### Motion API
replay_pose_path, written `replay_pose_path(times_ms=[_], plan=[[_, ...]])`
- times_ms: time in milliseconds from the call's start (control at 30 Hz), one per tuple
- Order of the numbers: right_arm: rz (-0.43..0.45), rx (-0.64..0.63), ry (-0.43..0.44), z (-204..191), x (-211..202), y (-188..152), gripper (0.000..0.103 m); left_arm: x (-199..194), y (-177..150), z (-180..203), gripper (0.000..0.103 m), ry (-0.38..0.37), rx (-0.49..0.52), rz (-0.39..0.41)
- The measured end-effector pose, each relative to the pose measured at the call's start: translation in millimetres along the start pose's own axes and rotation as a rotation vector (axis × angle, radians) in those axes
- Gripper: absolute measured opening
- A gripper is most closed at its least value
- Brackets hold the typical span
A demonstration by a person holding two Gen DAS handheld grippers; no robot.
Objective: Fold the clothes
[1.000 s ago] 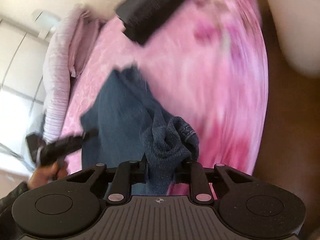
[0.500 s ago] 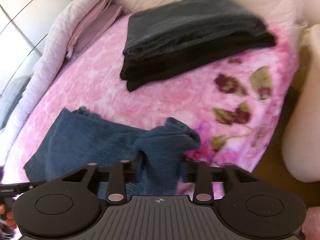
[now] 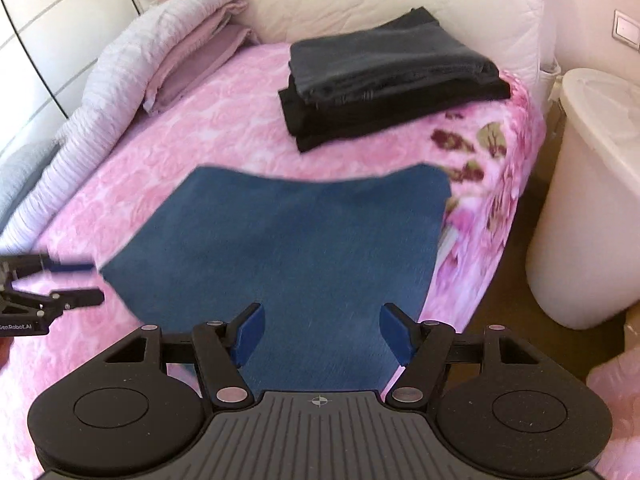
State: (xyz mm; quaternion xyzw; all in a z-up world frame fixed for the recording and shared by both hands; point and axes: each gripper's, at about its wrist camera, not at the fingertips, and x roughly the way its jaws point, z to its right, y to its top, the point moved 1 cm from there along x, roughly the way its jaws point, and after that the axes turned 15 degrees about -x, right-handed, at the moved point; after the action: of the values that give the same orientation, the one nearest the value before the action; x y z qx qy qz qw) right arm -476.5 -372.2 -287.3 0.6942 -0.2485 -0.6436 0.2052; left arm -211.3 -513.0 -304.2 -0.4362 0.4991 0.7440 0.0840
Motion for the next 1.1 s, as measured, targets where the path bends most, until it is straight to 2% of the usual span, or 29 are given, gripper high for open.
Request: replay_pose_path(times_ms=[67,133,233,333,533,633,667,700,800,933,967,1100], plan=[[-0.003,-0.009,-0.003,-12.0,-1.4,-5.8,0.067,1.6,-12.2,17.7,0.067,0.035,0.27,0.034],[-0.008,-0.034,-0.019,-24.5,-2.4,-11.9,0.067,6.9,-27.7,29.1,0.068,0.042,0.489,0.051],[-0.032,-0.178,-0.082,-52.2,1.7,-23.2,0.067,24.8,-49.8,32.5,0.068,0.074,0.691,0.076],[-0.058,-0.411,-0.119,-95.1,13.6,-43.1,0.067,44.1,-68.8,33.5,0.068,0.104,0.85,0.096],[-0.092,-0.809,-0.189,-161.5,50.7,-78.7,0.067,74.4,-90.6,32.5,0.068,0.122,1.015,0.114],[-0.093,-0.9,-0.24,-171.5,66.4,-84.7,0.068,86.5,-101.4,24.4,0.069,0.139,1.075,0.106],[-0.092,-0.931,-0.257,-174.2,71.4,-86.5,0.075,89.7,-105.8,22.2,0.069,0.144,1.1,0.117],[-0.092,-0.957,-0.264,-175.2,75.7,-88.2,0.076,91.3,-108.4,20.7,0.07,0.146,1.112,0.129],[-0.113,-1.048,-0.301,-175.2,91.4,-97.3,0.076,95.5,-110.1,20.6,0.072,0.162,1.127,0.14],[-0.046,-1.138,-0.349,-164.6,105.1,-103.0,0.076,99.9,-103.5,28.7,0.072,0.181,1.107,0.134],[-0.039,-1.147,-0.353,-159.6,108.3,-101.4,0.076,100.3,-102.0,30.9,0.072,0.177,1.105,0.133],[-0.038,-1.153,-0.273,-140.2,101.9,-79.3,0.076,103.6,-97.2,41.8,0.071,0.172,1.114,0.124]])
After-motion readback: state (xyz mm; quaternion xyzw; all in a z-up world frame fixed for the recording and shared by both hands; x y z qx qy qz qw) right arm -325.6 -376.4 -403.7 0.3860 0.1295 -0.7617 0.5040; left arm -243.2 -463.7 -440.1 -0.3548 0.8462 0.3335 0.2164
